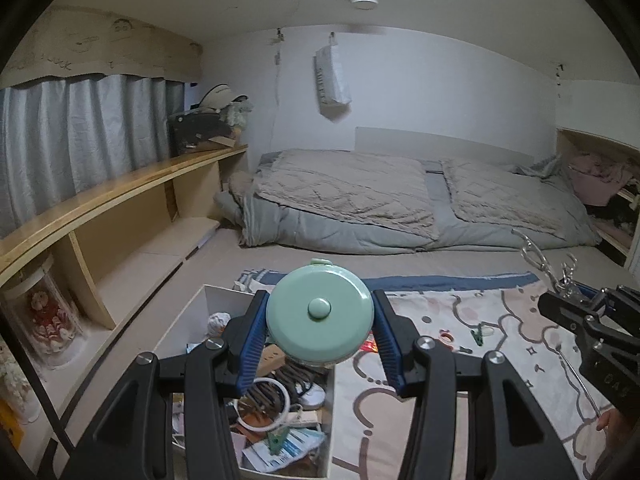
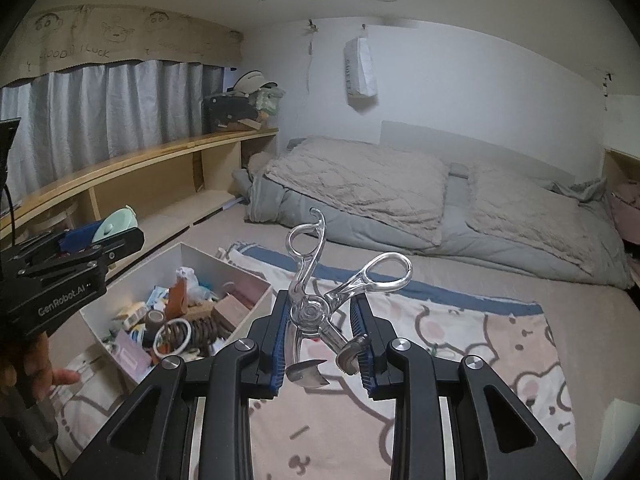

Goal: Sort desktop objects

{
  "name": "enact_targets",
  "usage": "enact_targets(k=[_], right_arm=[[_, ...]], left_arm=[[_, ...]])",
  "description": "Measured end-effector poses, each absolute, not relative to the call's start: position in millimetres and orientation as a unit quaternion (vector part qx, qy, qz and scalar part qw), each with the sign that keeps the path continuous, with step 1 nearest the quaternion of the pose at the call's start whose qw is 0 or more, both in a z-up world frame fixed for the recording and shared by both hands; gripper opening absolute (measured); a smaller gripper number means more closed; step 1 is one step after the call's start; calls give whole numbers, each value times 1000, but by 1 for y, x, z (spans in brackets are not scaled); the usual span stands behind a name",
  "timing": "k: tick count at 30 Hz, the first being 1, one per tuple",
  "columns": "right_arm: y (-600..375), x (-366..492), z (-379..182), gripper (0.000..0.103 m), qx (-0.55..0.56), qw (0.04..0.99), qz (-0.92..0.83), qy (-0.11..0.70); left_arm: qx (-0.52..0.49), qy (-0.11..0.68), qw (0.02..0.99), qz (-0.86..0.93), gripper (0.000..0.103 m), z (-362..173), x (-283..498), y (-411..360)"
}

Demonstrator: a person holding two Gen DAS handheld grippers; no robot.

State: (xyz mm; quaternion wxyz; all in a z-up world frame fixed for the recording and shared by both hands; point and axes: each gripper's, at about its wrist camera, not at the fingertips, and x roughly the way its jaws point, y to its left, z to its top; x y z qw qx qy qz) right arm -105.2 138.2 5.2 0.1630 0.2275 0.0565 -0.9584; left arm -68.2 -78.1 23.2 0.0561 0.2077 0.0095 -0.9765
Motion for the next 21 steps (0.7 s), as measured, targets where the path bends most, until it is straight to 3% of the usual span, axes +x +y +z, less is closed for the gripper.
enact_targets(k=[21], right_arm=[[80, -158, -14, 30, 228, 195, -953, 41]], left_arm=[[212, 45, 152, -964, 50, 1, -105, -165]])
